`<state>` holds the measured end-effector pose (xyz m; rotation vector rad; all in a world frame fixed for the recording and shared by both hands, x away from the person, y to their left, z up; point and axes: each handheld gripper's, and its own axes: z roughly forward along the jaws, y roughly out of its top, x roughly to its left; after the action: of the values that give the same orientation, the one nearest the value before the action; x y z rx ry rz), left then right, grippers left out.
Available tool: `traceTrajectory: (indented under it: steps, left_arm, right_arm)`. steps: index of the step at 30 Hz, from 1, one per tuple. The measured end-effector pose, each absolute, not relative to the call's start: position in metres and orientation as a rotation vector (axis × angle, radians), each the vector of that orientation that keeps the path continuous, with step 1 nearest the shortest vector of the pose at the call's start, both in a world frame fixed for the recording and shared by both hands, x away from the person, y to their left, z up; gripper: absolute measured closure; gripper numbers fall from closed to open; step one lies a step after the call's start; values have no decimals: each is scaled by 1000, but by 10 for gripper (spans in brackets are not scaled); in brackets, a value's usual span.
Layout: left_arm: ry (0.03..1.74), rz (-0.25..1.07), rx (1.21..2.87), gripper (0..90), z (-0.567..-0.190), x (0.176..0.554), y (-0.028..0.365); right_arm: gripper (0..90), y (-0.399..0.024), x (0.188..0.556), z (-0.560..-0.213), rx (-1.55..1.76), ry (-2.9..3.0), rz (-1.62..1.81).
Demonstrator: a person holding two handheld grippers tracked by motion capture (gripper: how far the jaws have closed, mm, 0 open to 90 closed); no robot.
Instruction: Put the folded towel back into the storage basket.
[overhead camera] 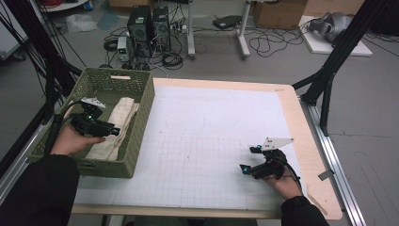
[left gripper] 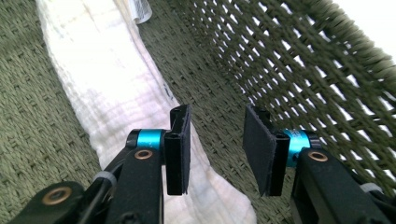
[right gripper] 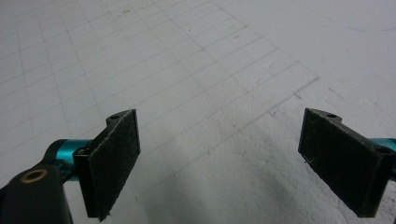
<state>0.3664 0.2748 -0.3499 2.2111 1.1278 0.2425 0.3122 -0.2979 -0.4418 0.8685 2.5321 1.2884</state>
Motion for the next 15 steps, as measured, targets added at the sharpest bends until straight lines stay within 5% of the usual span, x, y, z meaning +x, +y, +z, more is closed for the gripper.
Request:
traceTrajectory:
  steps: [15]
  left_arm:
    - [1105,221,2114,545,-337,357,274]
  right_arm:
    - [120,-295,310,-441,862,2534,1289]
